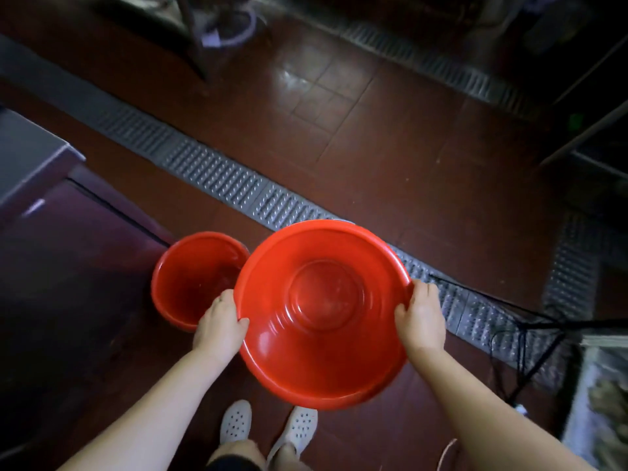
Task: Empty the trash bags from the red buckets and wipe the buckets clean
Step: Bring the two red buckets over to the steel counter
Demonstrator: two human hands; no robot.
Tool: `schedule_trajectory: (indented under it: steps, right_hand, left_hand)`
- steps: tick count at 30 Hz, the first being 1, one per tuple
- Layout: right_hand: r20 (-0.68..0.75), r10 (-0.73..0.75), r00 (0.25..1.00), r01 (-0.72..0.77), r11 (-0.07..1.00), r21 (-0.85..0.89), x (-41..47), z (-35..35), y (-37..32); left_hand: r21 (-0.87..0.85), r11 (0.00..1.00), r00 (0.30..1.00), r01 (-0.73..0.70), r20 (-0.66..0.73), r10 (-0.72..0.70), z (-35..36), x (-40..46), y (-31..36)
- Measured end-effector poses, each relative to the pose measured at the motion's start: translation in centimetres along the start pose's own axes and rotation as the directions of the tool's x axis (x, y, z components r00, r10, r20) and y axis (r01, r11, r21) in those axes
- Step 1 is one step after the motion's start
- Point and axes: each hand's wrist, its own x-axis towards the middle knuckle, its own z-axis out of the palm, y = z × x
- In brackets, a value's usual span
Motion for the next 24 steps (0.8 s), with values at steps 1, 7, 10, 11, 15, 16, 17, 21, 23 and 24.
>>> schedule_trajectory:
  steps: [1, 7, 10, 11, 15, 16, 17, 21, 23, 24]
  right_hand:
    - [-0.018, -0.016, 1.0, 0.016, 1.0, -0.001, 0.8, -1.5, -0.8]
    - [-0.081, -0.149, 0.985, 0.15, 0.989, 0.009, 6.6, -7.2, -6.3]
    - [-0.083, -0.231, 0.969, 0.232, 0.973, 0.004, 10.0, -8.4, -9.8]
    - [-0.083, -0.262, 0.961, 0.264, 0.965, 0.005, 11.3, -8.6, -11.1]
    - [-0.083, -0.354, 0.931, 0.358, 0.933, 0.032, 16.6, -9.2, -16.8]
    - [-0.08, -0.369, 0.926, 0.373, 0.927, 0.037, 17.9, -9.4, -18.2]
    - [-0.077, -0.384, 0.92, 0.388, 0.921, 0.044, 19.1, -9.6, -19.5]
    - [-0.086, -0.437, 0.895, 0.443, 0.892, 0.085, 24.3, -10.2, -24.2]
    - [-0.092, -0.461, 0.883, 0.469, 0.876, 0.114, 27.0, -10.4, -26.5]
    - [-0.089, -0.477, 0.875, 0.485, 0.865, 0.128, 28.4, -10.4, -27.6]
  left_hand:
    - [-0.018, 1.0, 1.0, -0.005, -0.025, 0.004, -1.1, -0.1, 0.9]
    - [-0.145, 0.989, 0.985, 0.002, -0.172, -0.027, -6.9, 1.3, 4.0]
    - [-0.191, 0.981, 0.97, 0.029, -0.233, -0.073, -9.4, 3.3, 4.6]
    - [-0.207, 0.978, 0.964, 0.038, -0.25, -0.09, -10.3, 4.3, 4.7]
    - [-0.287, 0.956, 0.943, 0.058, -0.299, -0.147, -14.2, 8.9, 5.7]
    - [-0.302, 0.951, 0.938, 0.071, -0.305, -0.167, -15.2, 10.0, 6.0]
    - [-0.317, 0.945, 0.932, 0.078, -0.314, -0.182, -16.1, 11.0, 6.3]
    - [-0.346, 0.936, 0.904, 0.065, -0.376, -0.202, -20.1, 15.1, 7.8]
    - [-0.35, 0.935, 0.887, 0.063, -0.409, -0.213, -22.2, 16.9, 8.6]
    - [-0.356, 0.932, 0.876, 0.066, -0.426, -0.225, -23.1, 17.9, 8.9]
